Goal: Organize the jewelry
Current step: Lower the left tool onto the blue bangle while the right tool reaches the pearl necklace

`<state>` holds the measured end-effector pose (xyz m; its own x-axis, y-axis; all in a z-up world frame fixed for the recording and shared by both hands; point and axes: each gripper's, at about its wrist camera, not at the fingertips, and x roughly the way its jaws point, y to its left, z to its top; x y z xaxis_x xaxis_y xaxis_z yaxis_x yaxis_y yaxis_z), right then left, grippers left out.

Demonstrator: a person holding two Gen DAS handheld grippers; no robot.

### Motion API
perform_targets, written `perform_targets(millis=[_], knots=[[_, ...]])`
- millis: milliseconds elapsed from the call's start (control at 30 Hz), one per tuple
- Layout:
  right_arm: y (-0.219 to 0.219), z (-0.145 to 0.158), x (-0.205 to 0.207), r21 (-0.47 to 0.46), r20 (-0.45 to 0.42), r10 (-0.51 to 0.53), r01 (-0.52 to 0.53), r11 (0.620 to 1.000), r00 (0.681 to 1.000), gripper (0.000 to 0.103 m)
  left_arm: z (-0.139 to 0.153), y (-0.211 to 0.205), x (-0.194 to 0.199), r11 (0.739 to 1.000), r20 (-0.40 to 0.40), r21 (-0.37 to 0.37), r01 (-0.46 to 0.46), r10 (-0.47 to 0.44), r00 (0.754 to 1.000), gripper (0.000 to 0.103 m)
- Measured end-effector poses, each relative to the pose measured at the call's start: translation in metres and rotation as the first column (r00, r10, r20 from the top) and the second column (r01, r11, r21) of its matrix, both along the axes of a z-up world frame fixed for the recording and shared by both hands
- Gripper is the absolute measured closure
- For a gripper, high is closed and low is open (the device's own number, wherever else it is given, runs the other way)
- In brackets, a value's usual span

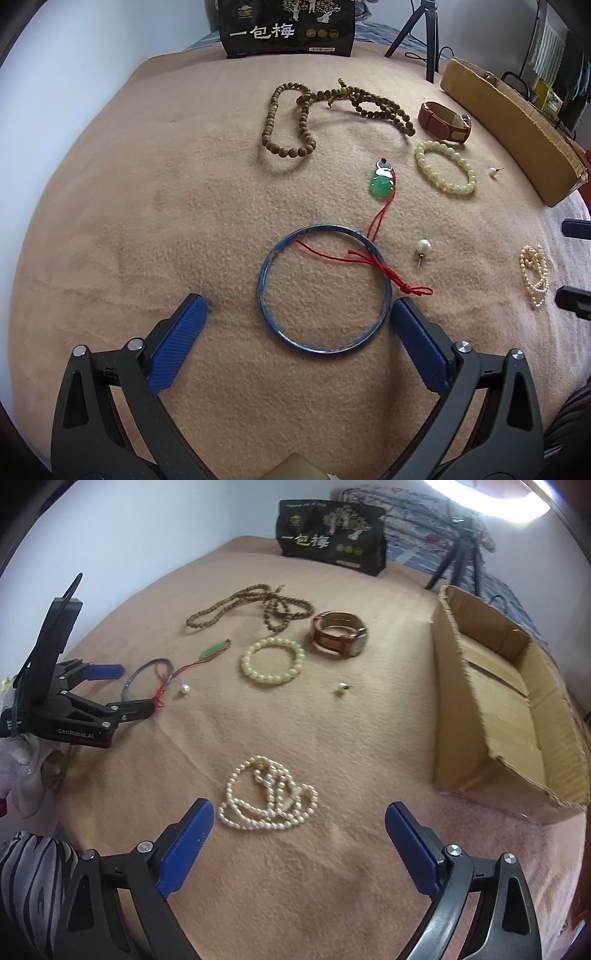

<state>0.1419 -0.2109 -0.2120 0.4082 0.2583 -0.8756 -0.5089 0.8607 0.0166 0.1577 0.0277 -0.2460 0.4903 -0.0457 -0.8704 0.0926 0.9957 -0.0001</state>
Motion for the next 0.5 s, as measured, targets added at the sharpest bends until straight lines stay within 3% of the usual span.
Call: perform_targets(millis=[267,500], knots=[[0.021,-0.022,0.01,-0.039,-0.04,0.048,-0.049,0.998,0.998,0.008,0.001,-0.001,0.002,1.0,0.014,-0.011,0.003,-0.003,1.0,0.012],[0.032,-0.028,0.01,-0.084,-0.046,0.068,-0.072,0.994,0.997,0.012,0.003,-0.003,-0.001,0.999,0.027,-0.028,0.016,-0.015,1.0,0.027]])
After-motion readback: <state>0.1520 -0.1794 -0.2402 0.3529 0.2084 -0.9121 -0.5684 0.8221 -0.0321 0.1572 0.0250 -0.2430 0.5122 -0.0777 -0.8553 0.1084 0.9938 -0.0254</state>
